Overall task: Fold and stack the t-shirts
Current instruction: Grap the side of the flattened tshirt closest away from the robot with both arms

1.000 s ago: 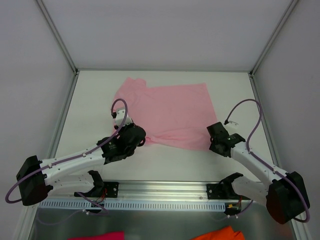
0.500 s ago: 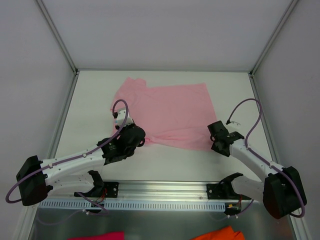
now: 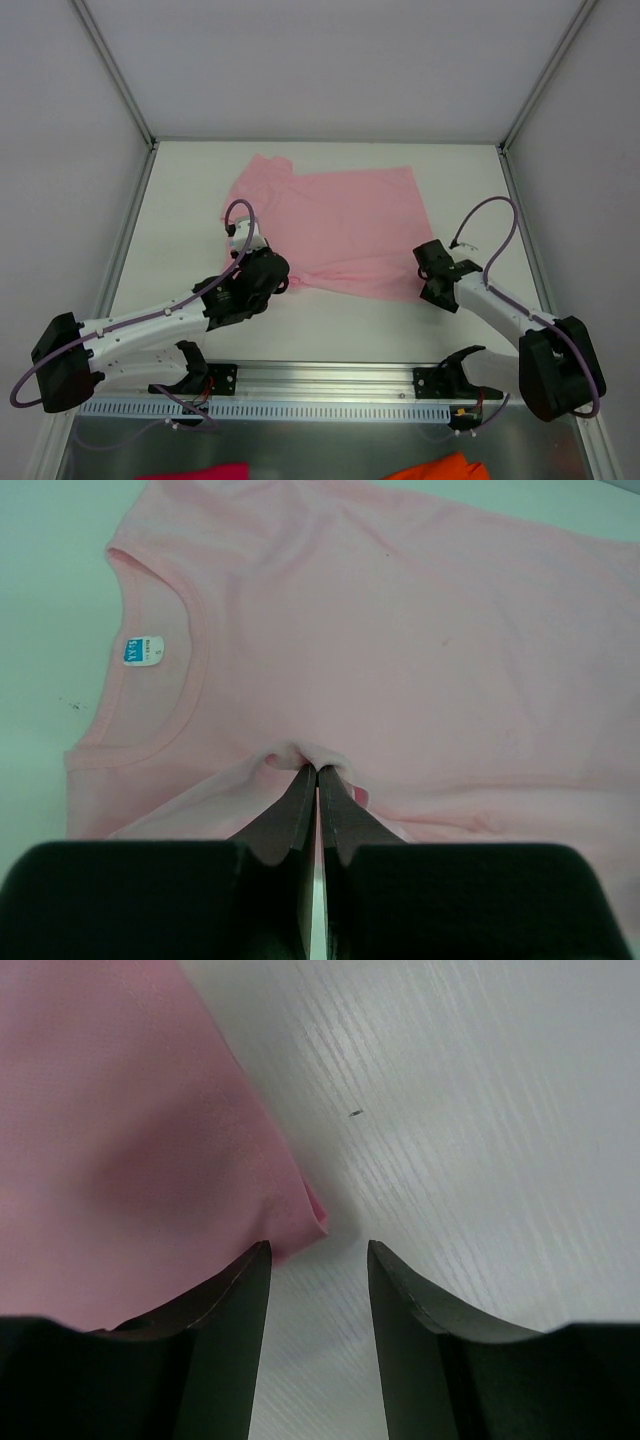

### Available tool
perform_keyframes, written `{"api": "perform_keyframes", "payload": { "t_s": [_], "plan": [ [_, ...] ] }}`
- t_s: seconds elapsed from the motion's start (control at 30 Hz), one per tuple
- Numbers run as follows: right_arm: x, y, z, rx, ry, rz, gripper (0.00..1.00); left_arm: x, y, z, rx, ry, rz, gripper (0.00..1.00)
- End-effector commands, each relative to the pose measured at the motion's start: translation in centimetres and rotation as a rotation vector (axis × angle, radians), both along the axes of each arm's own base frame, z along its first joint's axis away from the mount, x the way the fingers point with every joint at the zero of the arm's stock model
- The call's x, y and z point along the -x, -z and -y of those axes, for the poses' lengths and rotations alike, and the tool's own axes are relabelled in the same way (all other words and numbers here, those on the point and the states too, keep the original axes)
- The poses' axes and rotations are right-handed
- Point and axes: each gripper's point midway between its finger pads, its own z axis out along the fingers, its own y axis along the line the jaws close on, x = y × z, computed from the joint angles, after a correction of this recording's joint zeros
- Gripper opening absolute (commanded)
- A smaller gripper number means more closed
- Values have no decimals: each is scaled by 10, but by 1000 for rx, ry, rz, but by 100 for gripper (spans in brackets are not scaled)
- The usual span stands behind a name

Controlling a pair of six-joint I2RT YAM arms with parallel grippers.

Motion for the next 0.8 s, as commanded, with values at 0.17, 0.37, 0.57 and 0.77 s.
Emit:
{"api": "perform_keyframes", "payload": {
  "t_s": [0.17, 0.37, 0.57, 0.77],
  "plan": [
    [-15, -1, -10, -36, 26, 14, 48, -1, -9, -6, 19, -1, 34, 0],
    [-18, 4, -14, -58, 29, 15, 48, 0, -9, -6, 24, 3, 36, 0],
    [-19, 5, -14, -58, 33, 28, 26, 0, -8, -6, 20, 3, 35, 0],
    [-19, 0, -12, -49, 33, 45, 1, -1, -7, -4, 15, 5, 33, 0]
  ]
}}
